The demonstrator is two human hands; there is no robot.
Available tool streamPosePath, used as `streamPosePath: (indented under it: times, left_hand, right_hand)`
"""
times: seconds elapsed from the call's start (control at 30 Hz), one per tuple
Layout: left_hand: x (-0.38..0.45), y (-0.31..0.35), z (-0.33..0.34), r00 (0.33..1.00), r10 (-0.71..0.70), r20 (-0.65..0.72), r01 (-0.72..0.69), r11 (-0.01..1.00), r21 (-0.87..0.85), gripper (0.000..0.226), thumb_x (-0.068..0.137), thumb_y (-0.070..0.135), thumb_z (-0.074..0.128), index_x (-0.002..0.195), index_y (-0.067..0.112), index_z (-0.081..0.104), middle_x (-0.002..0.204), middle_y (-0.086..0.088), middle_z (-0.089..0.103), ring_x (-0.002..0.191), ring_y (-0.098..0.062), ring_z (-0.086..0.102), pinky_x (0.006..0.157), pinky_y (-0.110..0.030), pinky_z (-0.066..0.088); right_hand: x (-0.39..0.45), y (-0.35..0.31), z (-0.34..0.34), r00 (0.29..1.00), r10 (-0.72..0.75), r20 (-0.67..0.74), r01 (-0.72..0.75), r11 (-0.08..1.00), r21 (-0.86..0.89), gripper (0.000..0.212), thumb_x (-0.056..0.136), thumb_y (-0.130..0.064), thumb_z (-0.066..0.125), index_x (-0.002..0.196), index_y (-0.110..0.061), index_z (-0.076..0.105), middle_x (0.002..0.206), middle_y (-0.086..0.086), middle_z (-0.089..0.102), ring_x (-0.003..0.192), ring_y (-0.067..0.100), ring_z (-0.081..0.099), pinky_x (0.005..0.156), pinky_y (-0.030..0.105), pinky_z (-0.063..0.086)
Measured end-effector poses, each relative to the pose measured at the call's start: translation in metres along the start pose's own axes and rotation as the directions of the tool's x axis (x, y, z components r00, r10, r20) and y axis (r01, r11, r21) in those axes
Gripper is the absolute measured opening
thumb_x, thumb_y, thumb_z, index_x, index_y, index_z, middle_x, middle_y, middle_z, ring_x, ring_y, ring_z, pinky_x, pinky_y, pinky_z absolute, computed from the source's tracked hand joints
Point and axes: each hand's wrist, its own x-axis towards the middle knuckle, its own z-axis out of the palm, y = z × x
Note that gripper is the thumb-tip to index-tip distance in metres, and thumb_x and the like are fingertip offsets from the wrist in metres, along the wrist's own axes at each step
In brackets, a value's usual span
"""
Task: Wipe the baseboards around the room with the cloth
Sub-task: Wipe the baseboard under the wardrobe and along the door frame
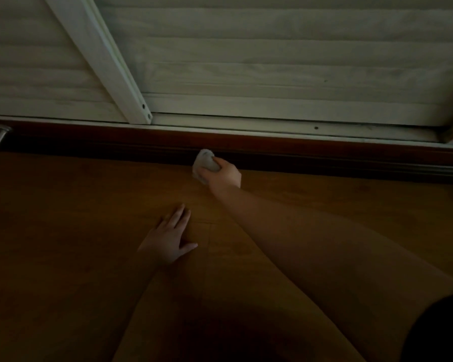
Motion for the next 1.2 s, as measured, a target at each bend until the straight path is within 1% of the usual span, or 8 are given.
streamPosePath:
  times: [0.17,0.37,0.5,0.57,0.73,0.9,1.03,1.2]
  left_hand:
    - [0.0,0.002,-0.009,0.999,-0.014,0.036,0.014,1.0,0.006,0.092,0.092,0.072,0.04,0.157,0.03,-0.01,0.162,0.009,-0.024,0.152,-0.022,-0.001,0.118,-0.046,0.019]
    - [0.003,0.005,-0.014,1.0,-0.013,0.023,0.013,1.0,0.006,0.098,0.088,0.074,0.044,0.157,0.029,-0.01,0.163,0.008,-0.021,0.152,-0.024,0.002,0.12,-0.05,0.019]
    - [0.007,0.011,-0.015,1.0,-0.017,-0.021,0.017,1.0,-0.002,0.101,0.086,0.074,0.047,0.158,0.026,-0.008,0.165,0.004,-0.016,0.152,-0.025,-0.002,0.121,-0.051,0.016]
    - [0.008,0.012,-0.016,1.0,-0.014,-0.02,0.014,1.0,0.004,0.102,0.086,0.073,0.048,0.158,0.026,-0.007,0.165,0.004,-0.015,0.152,-0.024,-0.002,0.121,-0.051,0.017]
    - [0.008,0.015,-0.018,0.999,-0.04,0.009,0.04,0.999,-0.012,0.101,0.087,0.071,0.05,0.158,0.027,-0.008,0.164,0.006,-0.018,0.152,-0.025,-0.001,0.12,-0.052,0.017]
    - [0.008,0.027,-0.02,0.991,-0.11,0.073,0.114,0.992,-0.054,0.102,0.089,0.068,0.051,0.157,0.027,-0.012,0.162,0.007,-0.024,0.152,-0.024,-0.008,0.119,-0.058,0.015]
    - [0.007,0.035,-0.02,0.989,-0.122,0.079,0.127,0.99,-0.054,0.104,0.088,0.07,0.05,0.157,0.022,-0.012,0.163,0.002,-0.022,0.152,-0.027,-0.005,0.119,-0.057,0.018]
    - [0.006,0.037,-0.021,0.992,-0.118,0.055,0.119,0.993,-0.024,0.103,0.089,0.07,0.049,0.157,0.02,-0.01,0.163,0.0,-0.022,0.152,-0.027,-0.005,0.12,-0.054,0.015]
  right_hand:
    - [0.0,0.004,-0.011,0.988,0.03,-0.15,-0.021,0.998,0.06,0.051,0.089,-0.033,0.067,0.136,-0.02,0.055,0.123,0.005,0.065,0.108,0.02,0.062,0.077,0.027,0.05]
    - [0.004,0.028,-0.064,0.917,0.137,-0.375,-0.118,0.99,0.072,0.043,0.09,-0.034,0.065,0.129,-0.018,0.058,0.118,0.007,0.066,0.103,0.022,0.064,0.085,0.036,0.055]
    - [0.0,0.051,-0.092,0.832,0.198,-0.519,-0.184,0.98,0.078,0.047,0.09,-0.031,0.065,0.132,-0.015,0.054,0.128,0.009,0.059,0.114,0.027,0.058,0.096,0.042,0.052]
    - [-0.002,0.055,-0.093,0.846,0.135,-0.515,-0.165,0.986,-0.014,0.05,0.09,-0.03,0.065,0.135,-0.013,0.052,0.133,0.01,0.054,0.119,0.028,0.054,0.1,0.042,0.049]
    - [-0.008,0.028,-0.062,0.959,-0.12,-0.256,0.095,0.99,-0.105,0.055,0.087,-0.031,0.071,0.137,-0.016,0.052,0.132,0.005,0.055,0.116,0.02,0.055,0.095,0.033,0.049]
    - [-0.008,0.01,-0.035,0.929,-0.197,-0.312,0.187,0.98,-0.062,0.049,0.083,-0.022,0.076,0.127,-0.017,0.055,0.129,0.002,0.05,0.107,0.013,0.052,0.085,0.022,0.039]
    - [-0.001,0.015,-0.048,0.923,-0.223,-0.314,0.21,0.975,-0.074,0.042,0.083,-0.019,0.077,0.121,-0.016,0.059,0.12,0.001,0.054,0.098,0.005,0.046,0.086,0.023,0.042]
    - [0.003,0.019,-0.065,0.915,-0.22,-0.337,0.196,0.975,-0.106,0.038,0.083,-0.018,0.076,0.118,-0.014,0.061,0.118,0.003,0.055,0.099,0.009,0.05,0.086,0.024,0.043]
